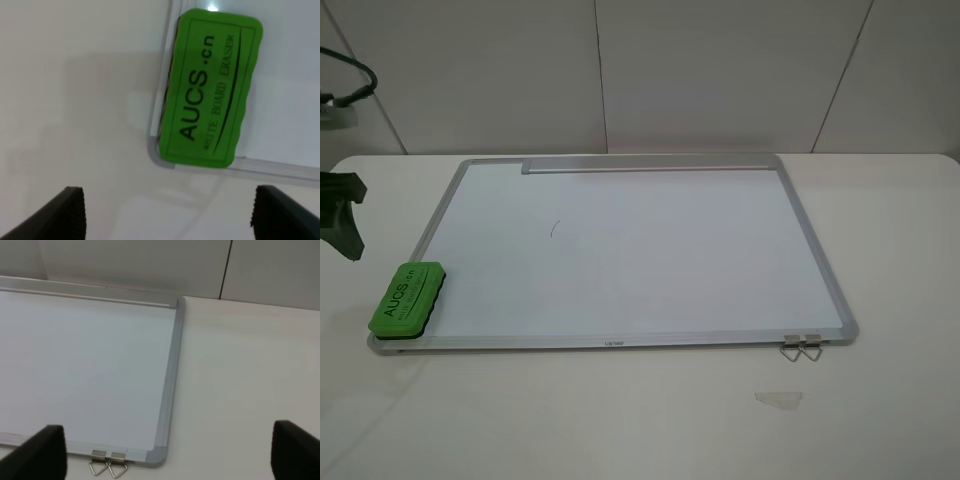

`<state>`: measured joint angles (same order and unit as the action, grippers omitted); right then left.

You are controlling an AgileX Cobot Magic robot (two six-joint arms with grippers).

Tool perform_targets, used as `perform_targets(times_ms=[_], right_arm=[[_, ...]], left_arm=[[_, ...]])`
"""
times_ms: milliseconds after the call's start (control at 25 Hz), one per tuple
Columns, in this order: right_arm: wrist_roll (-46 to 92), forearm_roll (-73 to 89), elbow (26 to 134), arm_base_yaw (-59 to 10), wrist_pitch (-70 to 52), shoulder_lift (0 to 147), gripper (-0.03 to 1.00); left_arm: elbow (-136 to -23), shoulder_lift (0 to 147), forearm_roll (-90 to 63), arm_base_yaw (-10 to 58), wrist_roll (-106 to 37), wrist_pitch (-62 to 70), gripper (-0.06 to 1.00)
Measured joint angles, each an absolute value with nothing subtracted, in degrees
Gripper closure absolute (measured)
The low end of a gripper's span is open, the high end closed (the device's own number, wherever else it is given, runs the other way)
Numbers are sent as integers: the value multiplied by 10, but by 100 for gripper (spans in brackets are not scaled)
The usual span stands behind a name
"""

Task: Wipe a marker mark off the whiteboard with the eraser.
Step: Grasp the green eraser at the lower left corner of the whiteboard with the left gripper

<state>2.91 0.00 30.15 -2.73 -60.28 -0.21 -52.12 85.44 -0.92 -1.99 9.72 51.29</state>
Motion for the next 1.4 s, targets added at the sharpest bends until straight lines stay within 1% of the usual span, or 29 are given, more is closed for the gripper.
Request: perform_targets(times_ms=[320, 480, 680, 1120, 1400], right_arm=[[29, 0, 301, -27, -603, -2, 15], [29, 0, 301, -27, -603, -2, 15], [29, 0, 301, -27, -603, -2, 15], [29, 0, 301, -27, -603, -2, 15], [29, 0, 301, -27, -603, -2, 15]], left_arm=[[-521, 968, -23, -20, 94, 449, 24], [-521, 1006, -51, -20, 68, 420, 24], [-521, 1025, -92, -20, 31, 388, 23], [-522, 1085, -104, -20, 13, 350, 23], [-522, 1089, -106, -20, 11, 348, 23]])
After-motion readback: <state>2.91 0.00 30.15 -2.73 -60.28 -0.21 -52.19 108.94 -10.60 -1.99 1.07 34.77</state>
